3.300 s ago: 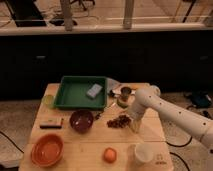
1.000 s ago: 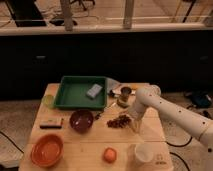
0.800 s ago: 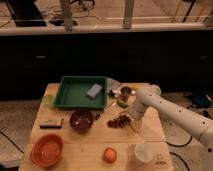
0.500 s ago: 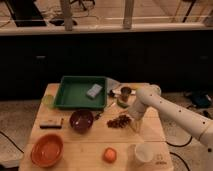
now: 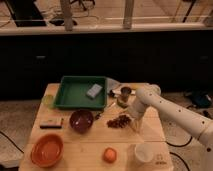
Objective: Place grapes in red bowl
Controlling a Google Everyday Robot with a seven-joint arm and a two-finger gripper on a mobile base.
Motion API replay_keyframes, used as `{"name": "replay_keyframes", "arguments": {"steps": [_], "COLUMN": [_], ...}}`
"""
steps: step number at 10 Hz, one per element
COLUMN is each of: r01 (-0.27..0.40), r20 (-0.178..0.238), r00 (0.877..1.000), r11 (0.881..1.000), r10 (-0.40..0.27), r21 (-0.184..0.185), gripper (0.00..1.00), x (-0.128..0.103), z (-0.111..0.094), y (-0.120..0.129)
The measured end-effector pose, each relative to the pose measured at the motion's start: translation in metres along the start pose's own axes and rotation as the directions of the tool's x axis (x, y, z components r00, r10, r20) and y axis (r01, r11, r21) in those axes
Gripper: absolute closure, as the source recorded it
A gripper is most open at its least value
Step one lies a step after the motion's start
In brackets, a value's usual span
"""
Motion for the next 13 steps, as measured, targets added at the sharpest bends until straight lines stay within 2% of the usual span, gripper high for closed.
{"name": "replay_keyframes", "arguments": {"steps": [13], "r01": [0.028], "r20": [0.016], "r00": [0.999], "r11": [1.000], "r10": [-0.028], "r21": [-0.012], "gripper": [0.20], "x": [-0.0013], "z": [0.0001], "y": [-0.0013]}}
